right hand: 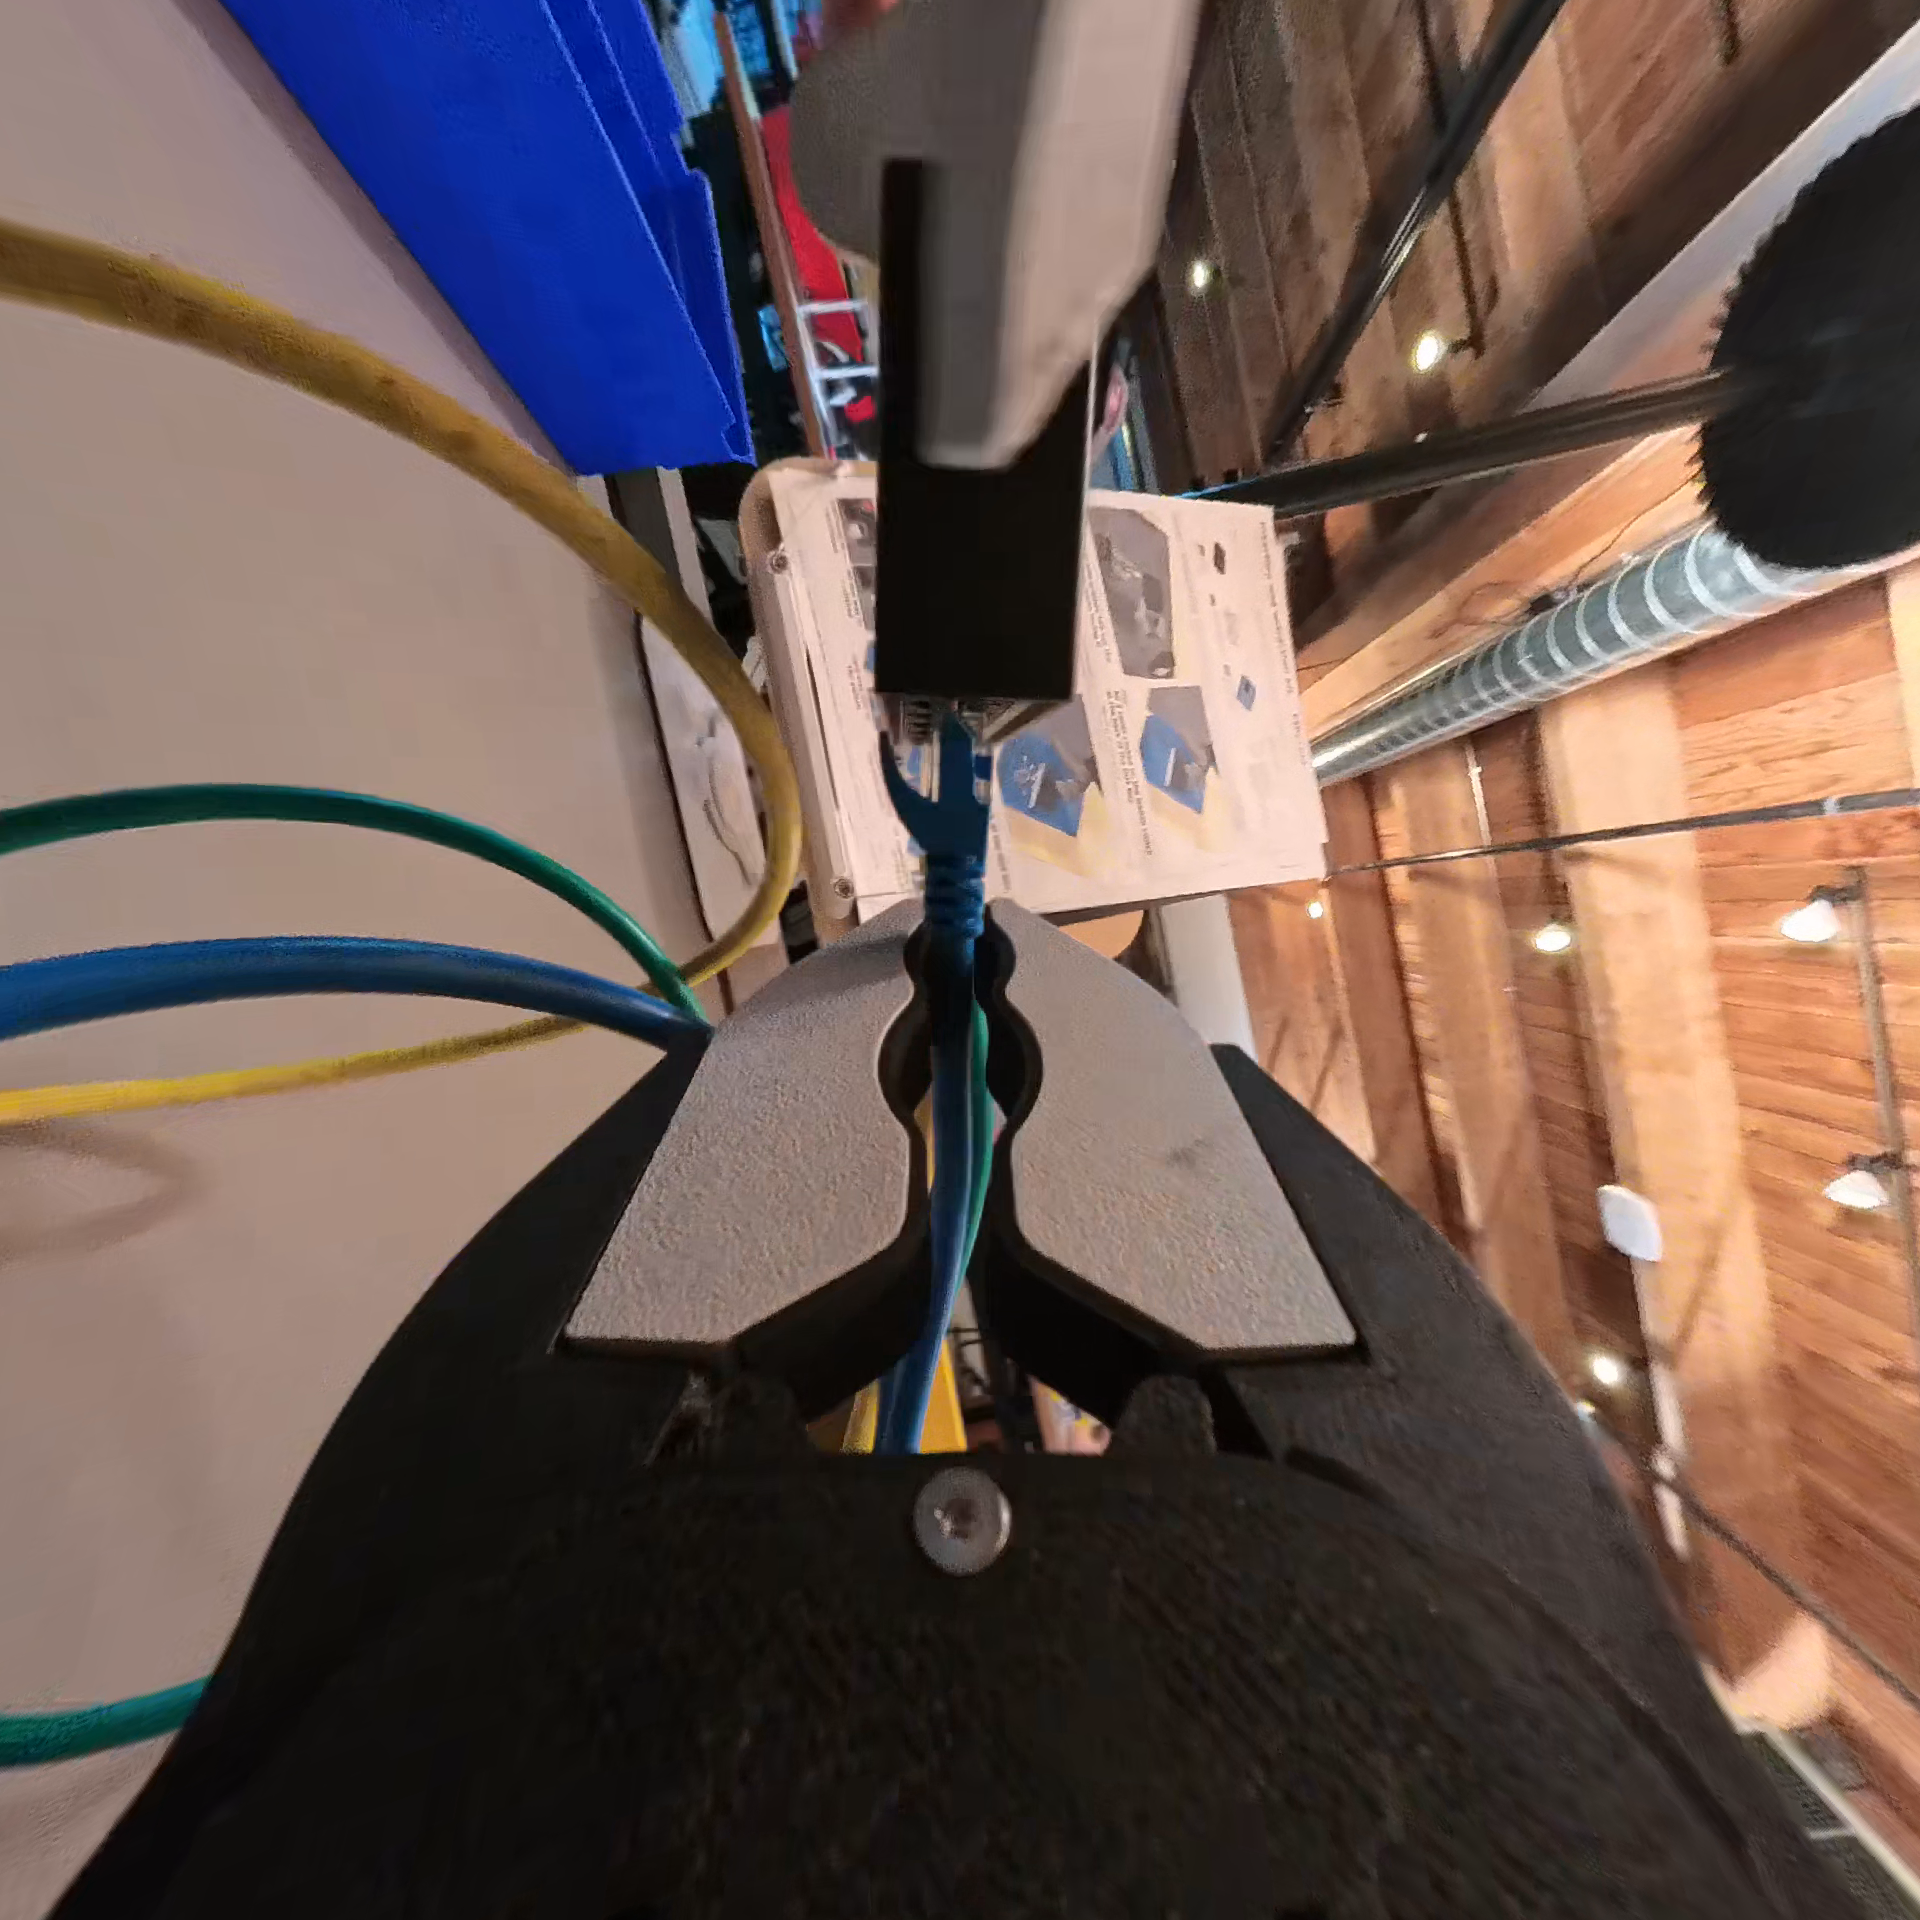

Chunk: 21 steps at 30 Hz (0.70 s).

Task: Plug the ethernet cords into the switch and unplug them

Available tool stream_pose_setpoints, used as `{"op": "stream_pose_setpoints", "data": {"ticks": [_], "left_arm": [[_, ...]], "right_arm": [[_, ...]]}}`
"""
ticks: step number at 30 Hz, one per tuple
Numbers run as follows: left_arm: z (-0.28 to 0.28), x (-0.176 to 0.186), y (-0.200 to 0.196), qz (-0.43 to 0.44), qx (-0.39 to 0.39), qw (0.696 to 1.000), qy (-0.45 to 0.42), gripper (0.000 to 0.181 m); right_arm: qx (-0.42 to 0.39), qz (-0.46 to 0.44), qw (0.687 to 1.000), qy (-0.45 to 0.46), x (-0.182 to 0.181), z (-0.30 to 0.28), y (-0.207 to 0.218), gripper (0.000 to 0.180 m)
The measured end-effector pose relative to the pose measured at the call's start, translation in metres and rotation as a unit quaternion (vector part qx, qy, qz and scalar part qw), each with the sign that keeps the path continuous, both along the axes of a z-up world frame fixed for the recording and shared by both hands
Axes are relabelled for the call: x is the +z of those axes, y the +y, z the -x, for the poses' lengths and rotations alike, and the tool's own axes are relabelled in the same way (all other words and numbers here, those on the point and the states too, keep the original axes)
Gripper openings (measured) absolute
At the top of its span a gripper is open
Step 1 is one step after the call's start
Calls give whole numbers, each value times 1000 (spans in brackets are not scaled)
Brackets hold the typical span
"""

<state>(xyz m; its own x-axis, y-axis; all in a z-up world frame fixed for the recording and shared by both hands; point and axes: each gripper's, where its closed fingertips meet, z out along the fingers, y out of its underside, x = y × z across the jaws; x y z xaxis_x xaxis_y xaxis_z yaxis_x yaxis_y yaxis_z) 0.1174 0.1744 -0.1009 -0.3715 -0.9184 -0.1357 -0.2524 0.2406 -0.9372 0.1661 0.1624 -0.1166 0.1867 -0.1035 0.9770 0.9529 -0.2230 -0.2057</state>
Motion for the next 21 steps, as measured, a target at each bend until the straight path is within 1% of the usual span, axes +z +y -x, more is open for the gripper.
{"op": "stream_pose_setpoints", "data": {"ticks": [1, 4, 5, 6, 7, 9, 11, 12, 14, 17, 19, 21], "left_arm": [[0, 2, 4, 19, 4, 1000, -4, 100], [-2, -9, 16, 50, 14, 998, 31, 100], [-3, -13, 21, 55, 22, 998, 33, 113], [-3, -15, 21, 62, 21, 997, 32, 119], [-2, -17, 17, 68, 10, 997, 33, 117], [0, -23, 5, 62, -9, 997, 37, 114], [-4, -32, 8, 27, 9, 999, 41, 125], [-5, -37, 12, 14, 18, 999, 45, 123], [-5, -41, 13, 27, 14, 999, 39, 121], [-4, -44, 12, 85, -3, 996, 22, 121], [-2, -38, 11, 151, -23, 988, 5, 119], [2, -30, 8, 237, -55, 970, 2, 116]], "right_arm": [[4, -1, 1000, -8, -1, 2, 1, 5], [10, -7, 1000, -26, -1, 9, 3, 5], [2, -4, 999, -34, -2, 9, 4, 5], [1, -4, 999, -43, -2, 9, 4, 5], [4, 1, 999, -44, -4, 10, 5, 4], [20, 7, 999, -43, -6, 16, 6, 4], [16, 13, 998, -57, -8, 19, 8, 5], [17, 14, 998, -56, -9, 20, 9, 5], [25, 1, 999, -38, -8, 22, 8, 5], [44, 2, 999, -27, -8, 25, 9, 5], [53, 4, 998, -20, -11, 26, 9, 5], [58, -4, 998, -24, -10, 25, 9, 5]]}}
